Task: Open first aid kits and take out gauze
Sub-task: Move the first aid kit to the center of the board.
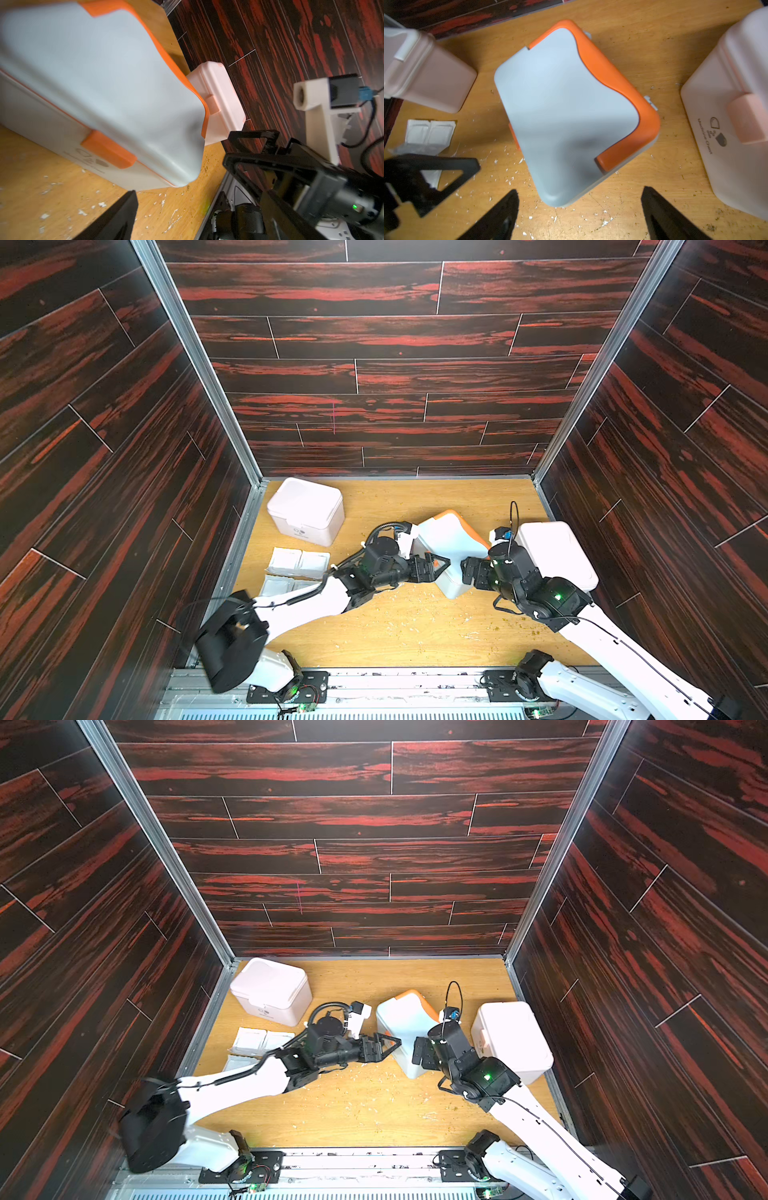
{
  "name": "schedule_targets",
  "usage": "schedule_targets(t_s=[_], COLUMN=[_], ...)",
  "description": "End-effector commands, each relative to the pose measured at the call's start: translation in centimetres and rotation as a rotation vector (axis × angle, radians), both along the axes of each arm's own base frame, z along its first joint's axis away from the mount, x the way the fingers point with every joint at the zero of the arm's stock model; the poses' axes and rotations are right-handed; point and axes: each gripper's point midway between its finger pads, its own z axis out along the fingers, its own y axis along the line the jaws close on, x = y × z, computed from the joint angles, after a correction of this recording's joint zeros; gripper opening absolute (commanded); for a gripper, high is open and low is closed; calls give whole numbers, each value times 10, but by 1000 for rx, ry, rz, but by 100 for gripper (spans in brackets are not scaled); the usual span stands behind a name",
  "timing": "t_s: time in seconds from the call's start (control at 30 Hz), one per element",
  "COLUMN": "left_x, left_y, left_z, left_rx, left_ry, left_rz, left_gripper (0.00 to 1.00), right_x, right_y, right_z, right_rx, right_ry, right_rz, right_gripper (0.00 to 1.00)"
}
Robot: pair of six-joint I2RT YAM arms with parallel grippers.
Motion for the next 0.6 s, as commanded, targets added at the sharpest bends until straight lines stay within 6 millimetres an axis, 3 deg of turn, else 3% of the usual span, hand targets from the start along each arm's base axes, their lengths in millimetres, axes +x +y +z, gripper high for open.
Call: schedule_targets(t_s=[0.0, 0.23, 0.33, 0.4, 0.57], left_x=[4, 22, 29, 34, 36], left_y=[30, 70, 79, 84, 83], left_z=[-2, -11, -20, -27, -32], left_rx=[193, 392, 407, 401, 315], left_ry=[-112, -226, -255, -272, -234], left_rz=[47, 158, 191, 207, 150], left_gripper=[98, 98, 98, 98, 99], right_x=[-11, -13, 1, 13, 54], right_y=[16, 10, 8, 6, -15], right_z=[-24, -68, -64, -57, -49], right_rx=[23, -92, -153, -204, -299], right_ry=[74, 172, 140, 106, 90], right_rz=[61, -20, -42, -49, -96], right_gripper=[89, 87, 86, 79, 71])
